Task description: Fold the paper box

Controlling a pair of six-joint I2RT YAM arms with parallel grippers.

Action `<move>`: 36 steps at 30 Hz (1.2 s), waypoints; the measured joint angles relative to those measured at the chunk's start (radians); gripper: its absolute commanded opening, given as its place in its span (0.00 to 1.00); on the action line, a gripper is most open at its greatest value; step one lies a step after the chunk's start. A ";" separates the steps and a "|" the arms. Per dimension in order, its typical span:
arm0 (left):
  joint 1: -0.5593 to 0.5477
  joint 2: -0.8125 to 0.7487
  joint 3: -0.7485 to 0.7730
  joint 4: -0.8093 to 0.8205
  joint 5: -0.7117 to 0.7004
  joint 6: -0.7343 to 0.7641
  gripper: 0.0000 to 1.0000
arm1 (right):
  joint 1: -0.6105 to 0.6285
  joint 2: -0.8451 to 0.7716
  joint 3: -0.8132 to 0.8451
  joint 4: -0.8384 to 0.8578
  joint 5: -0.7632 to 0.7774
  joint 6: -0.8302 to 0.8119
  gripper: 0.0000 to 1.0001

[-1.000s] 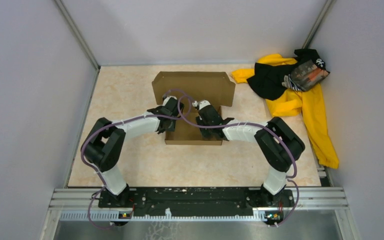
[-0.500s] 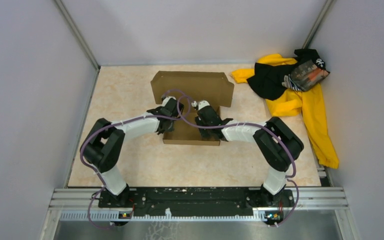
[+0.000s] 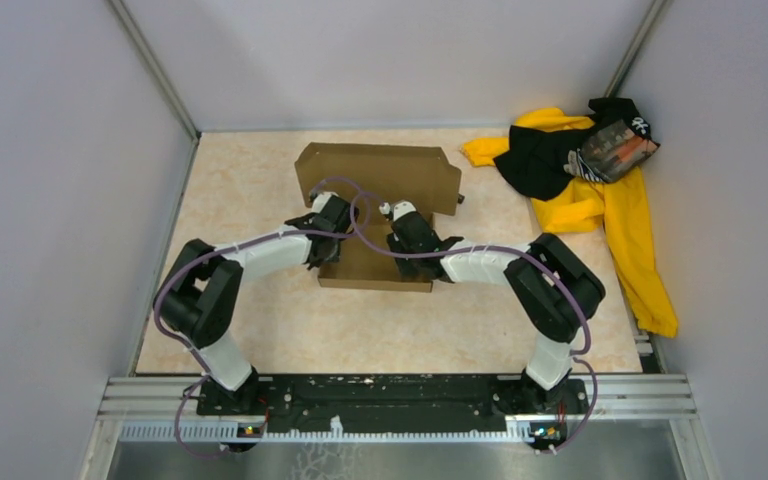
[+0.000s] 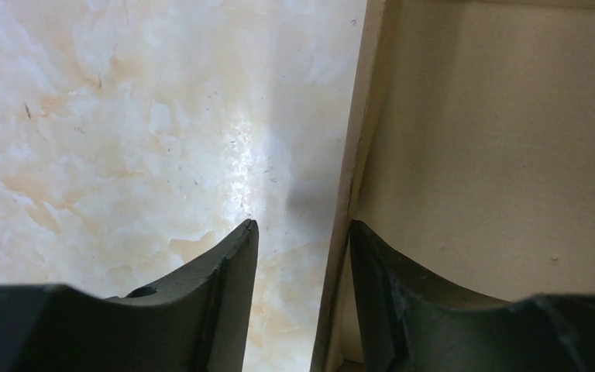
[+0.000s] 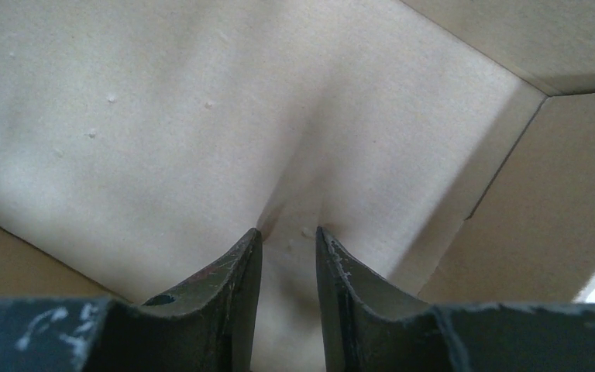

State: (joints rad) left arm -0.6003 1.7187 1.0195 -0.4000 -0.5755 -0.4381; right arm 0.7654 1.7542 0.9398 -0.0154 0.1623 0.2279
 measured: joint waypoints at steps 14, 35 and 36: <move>0.027 -0.059 0.124 -0.022 0.105 0.024 0.63 | 0.000 -0.049 0.197 -0.094 -0.071 -0.093 0.55; 0.027 -0.504 -0.077 -0.074 0.188 -0.049 0.89 | -0.214 -0.542 -0.066 -0.182 0.142 -0.032 0.63; 0.027 -0.524 -0.106 -0.077 0.185 -0.063 0.97 | -0.215 -0.541 -0.097 -0.185 0.153 -0.020 0.63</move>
State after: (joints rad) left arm -0.5732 1.1946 0.9138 -0.4770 -0.3908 -0.5011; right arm 0.5503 1.2133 0.8429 -0.2008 0.3149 0.2077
